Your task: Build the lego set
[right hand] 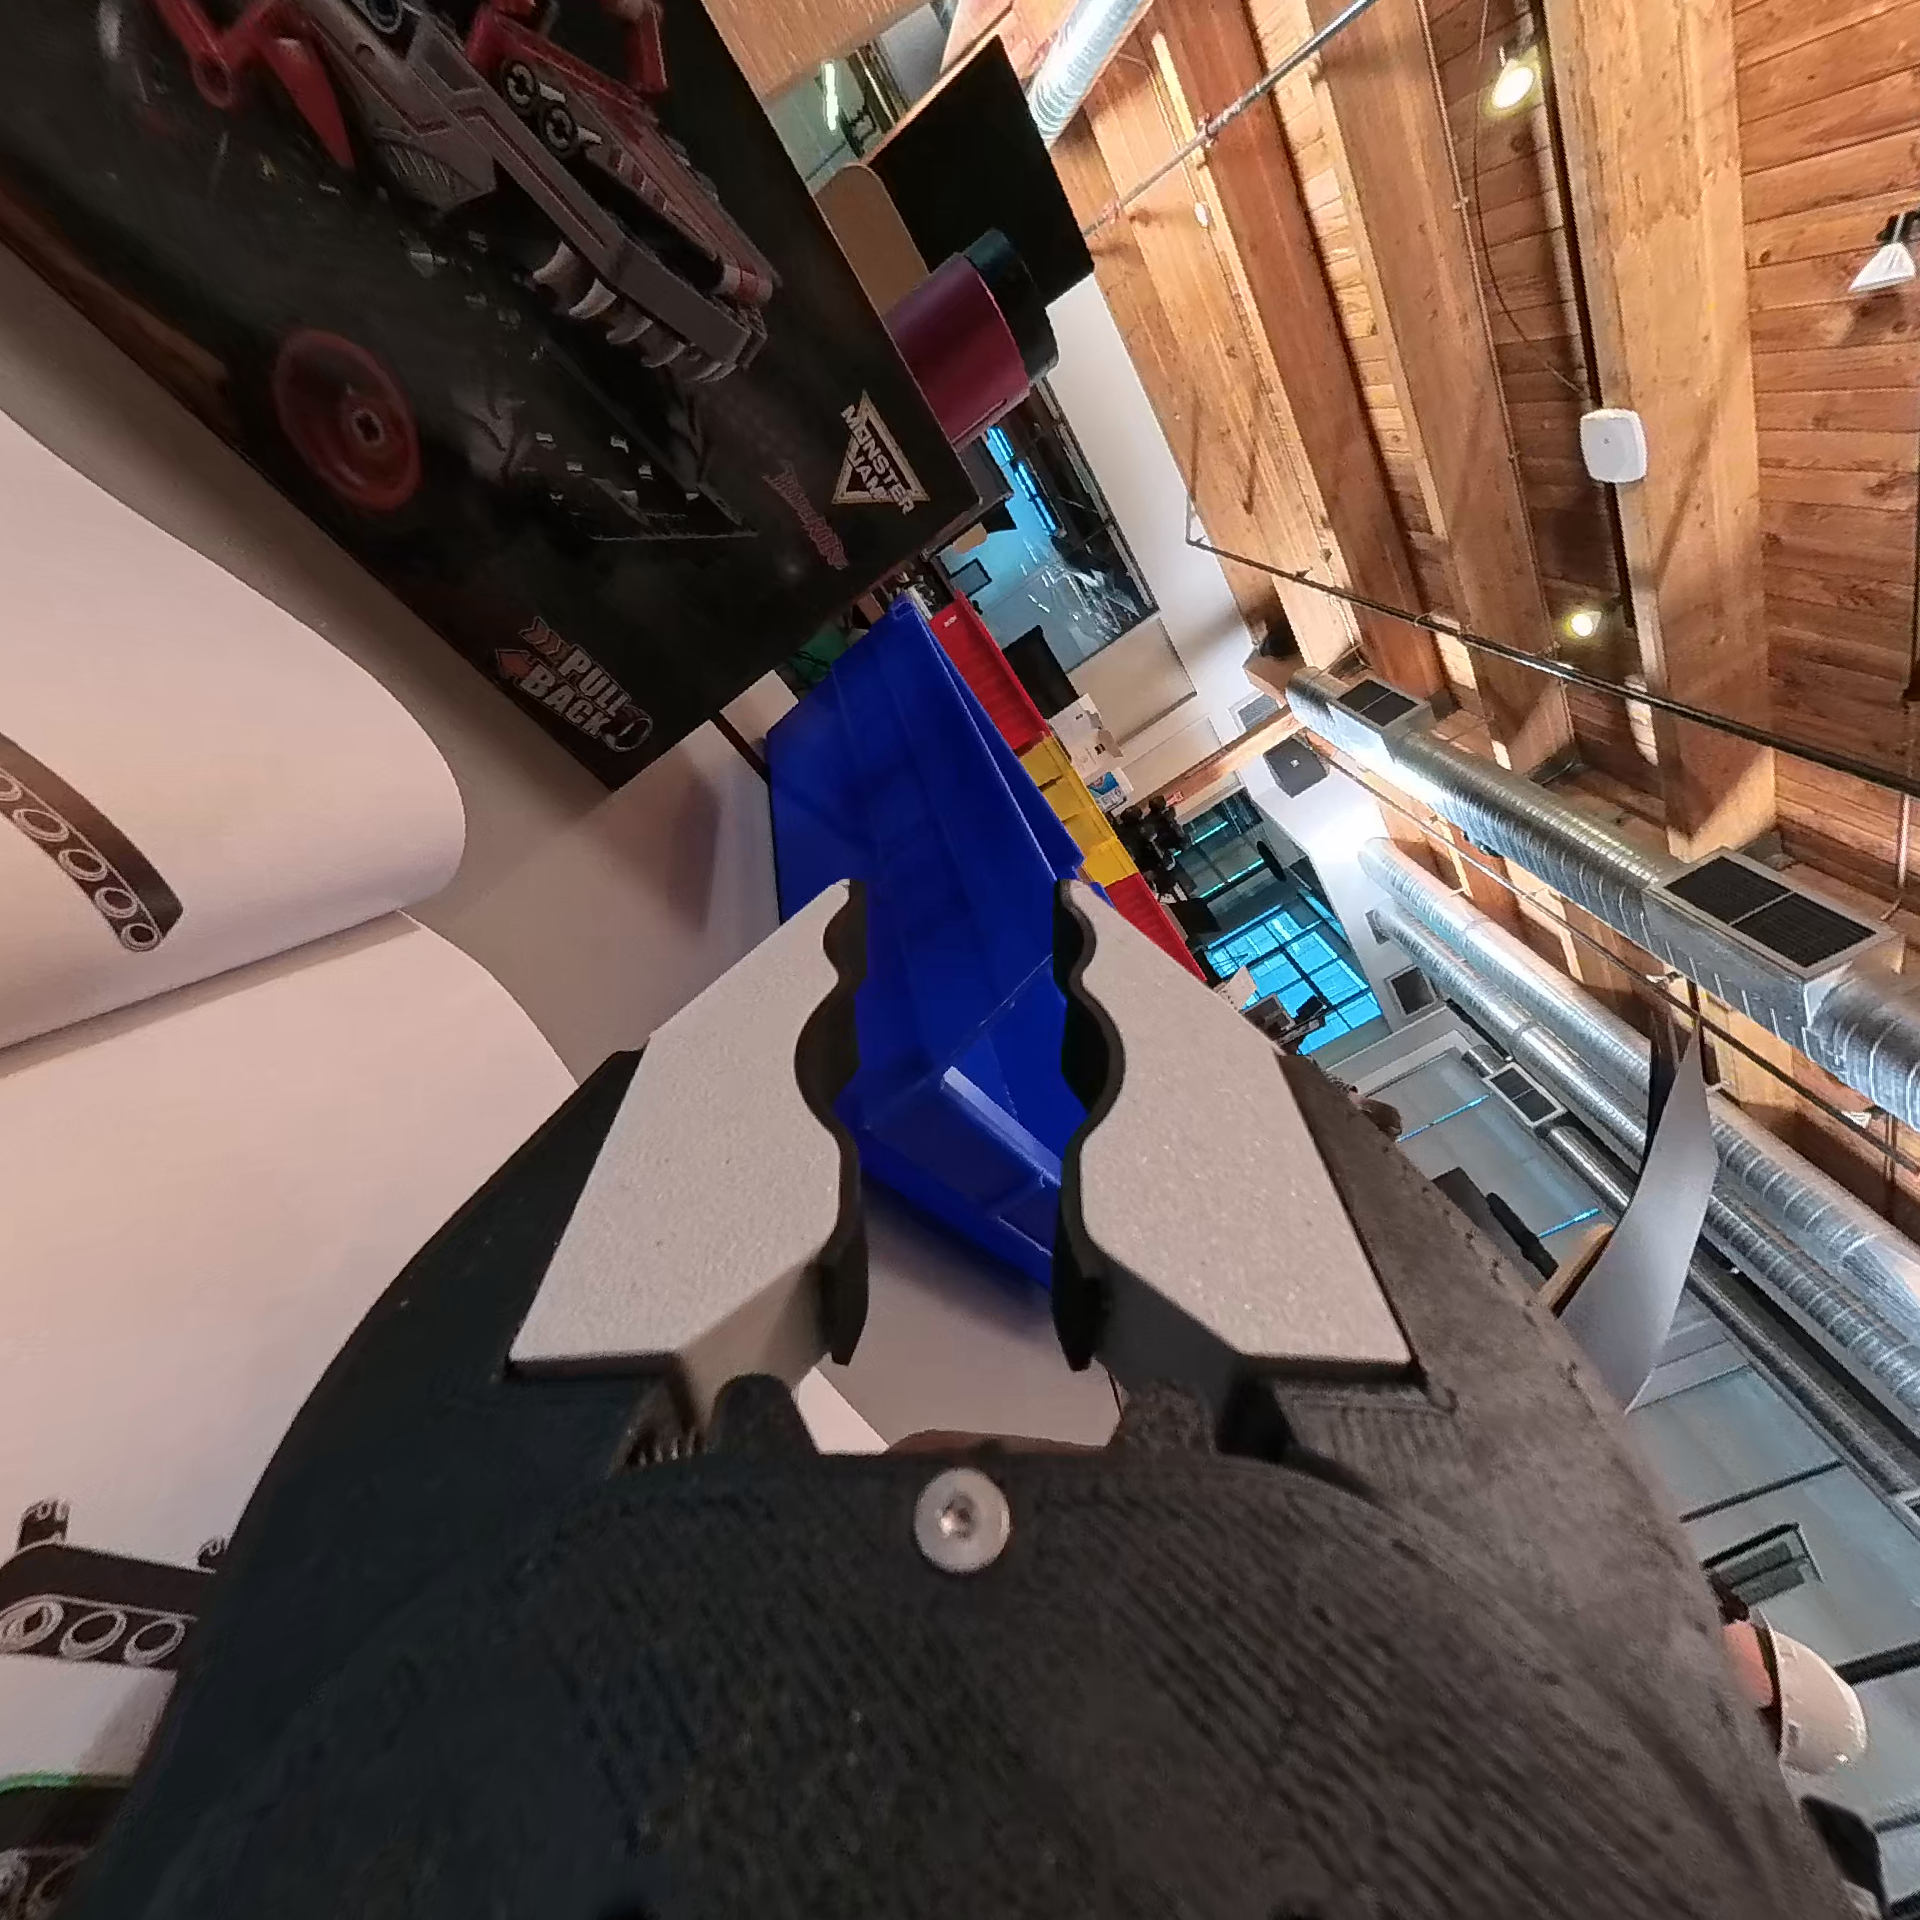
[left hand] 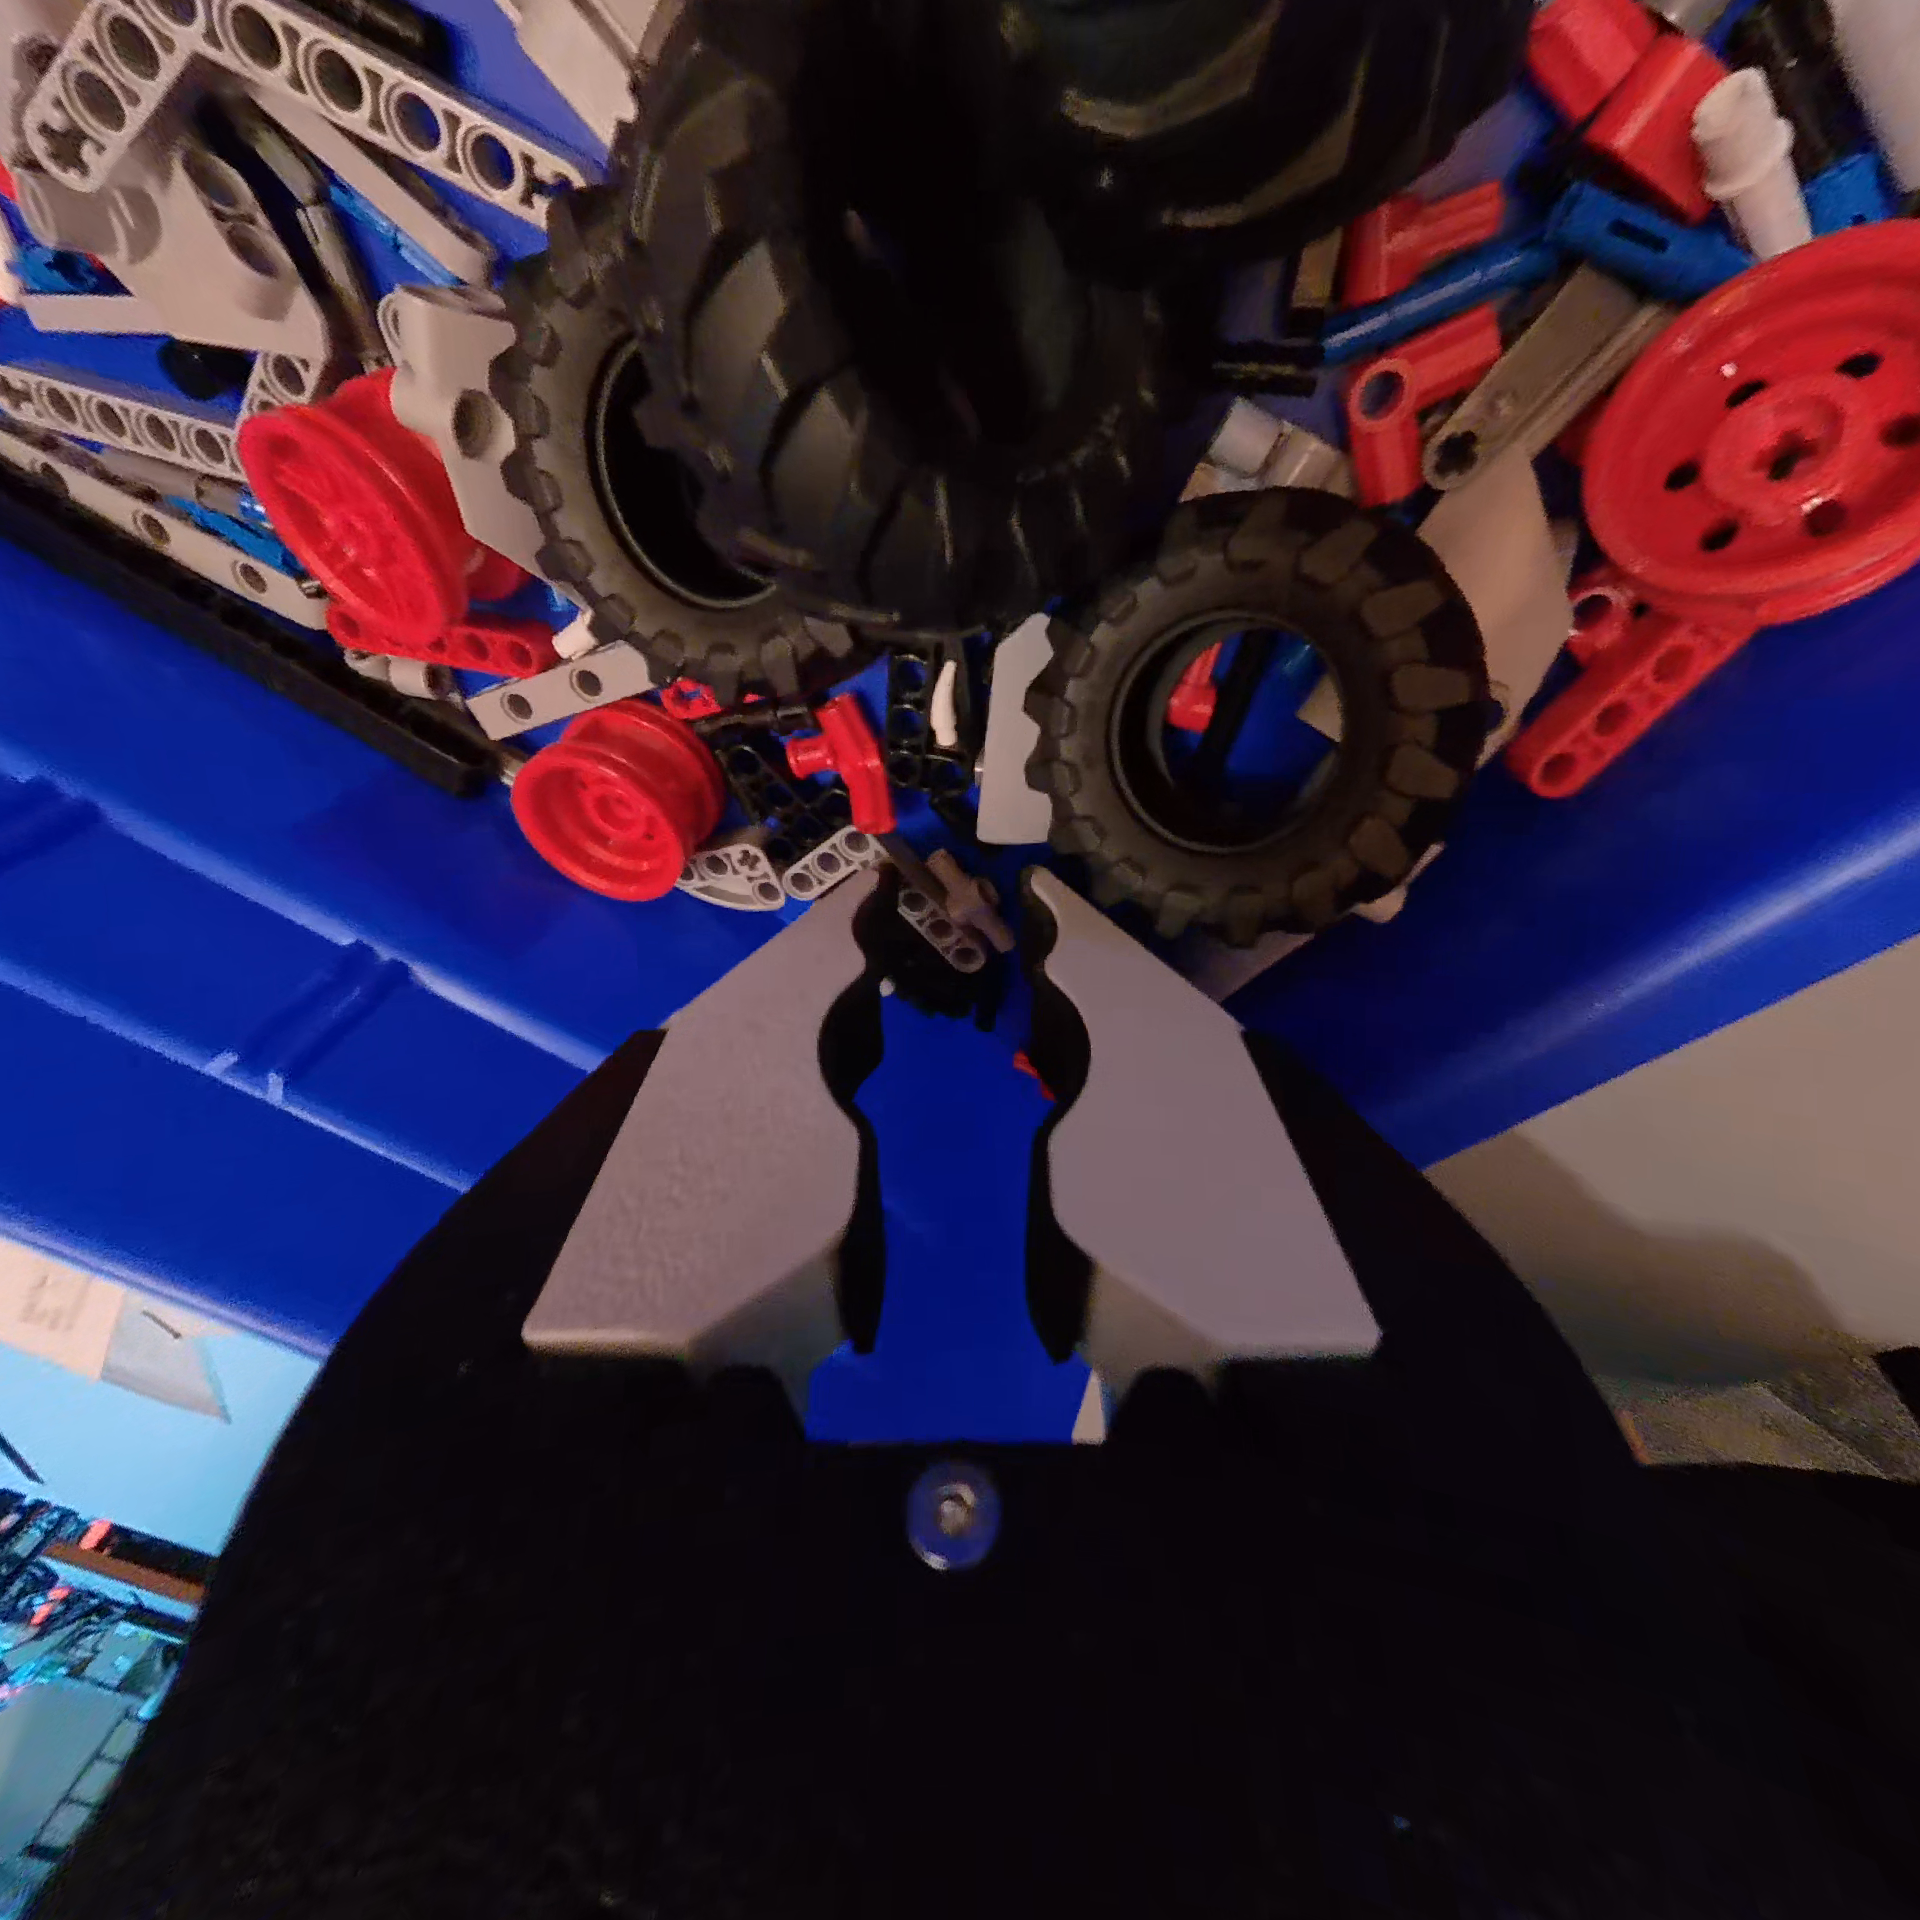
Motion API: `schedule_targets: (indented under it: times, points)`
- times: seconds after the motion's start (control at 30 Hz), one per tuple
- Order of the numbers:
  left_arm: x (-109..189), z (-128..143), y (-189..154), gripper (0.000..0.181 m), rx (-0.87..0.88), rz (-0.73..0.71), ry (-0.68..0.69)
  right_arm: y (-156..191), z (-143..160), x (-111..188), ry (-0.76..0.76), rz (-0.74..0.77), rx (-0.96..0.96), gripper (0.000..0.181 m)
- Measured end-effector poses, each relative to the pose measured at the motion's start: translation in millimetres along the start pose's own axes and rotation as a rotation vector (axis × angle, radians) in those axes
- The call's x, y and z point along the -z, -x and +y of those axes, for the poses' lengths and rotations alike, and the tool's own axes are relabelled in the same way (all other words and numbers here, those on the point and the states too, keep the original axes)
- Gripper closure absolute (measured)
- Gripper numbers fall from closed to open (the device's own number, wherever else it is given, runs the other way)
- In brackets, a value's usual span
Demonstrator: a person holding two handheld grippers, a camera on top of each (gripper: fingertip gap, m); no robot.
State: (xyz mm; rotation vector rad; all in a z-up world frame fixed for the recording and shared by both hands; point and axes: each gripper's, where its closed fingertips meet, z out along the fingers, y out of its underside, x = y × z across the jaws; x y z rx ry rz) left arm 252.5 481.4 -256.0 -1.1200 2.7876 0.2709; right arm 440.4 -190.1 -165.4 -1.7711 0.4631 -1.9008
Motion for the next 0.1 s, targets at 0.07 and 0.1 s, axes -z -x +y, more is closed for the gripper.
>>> schedule_targets:
  times: [0.07,0.1]
  points:
    - [0.5,-0.3,0.5,0.162,-0.005,0.006,-0.015,0.2,0.2,-0.1,-0.002,-0.003,-0.005,0.147]
    - [1.4,-1.9,-1.4,0.162,-0.004,0.02,-0.032,0.8,0.4,-0.2,-0.001,-0.008,-0.007,0.147]
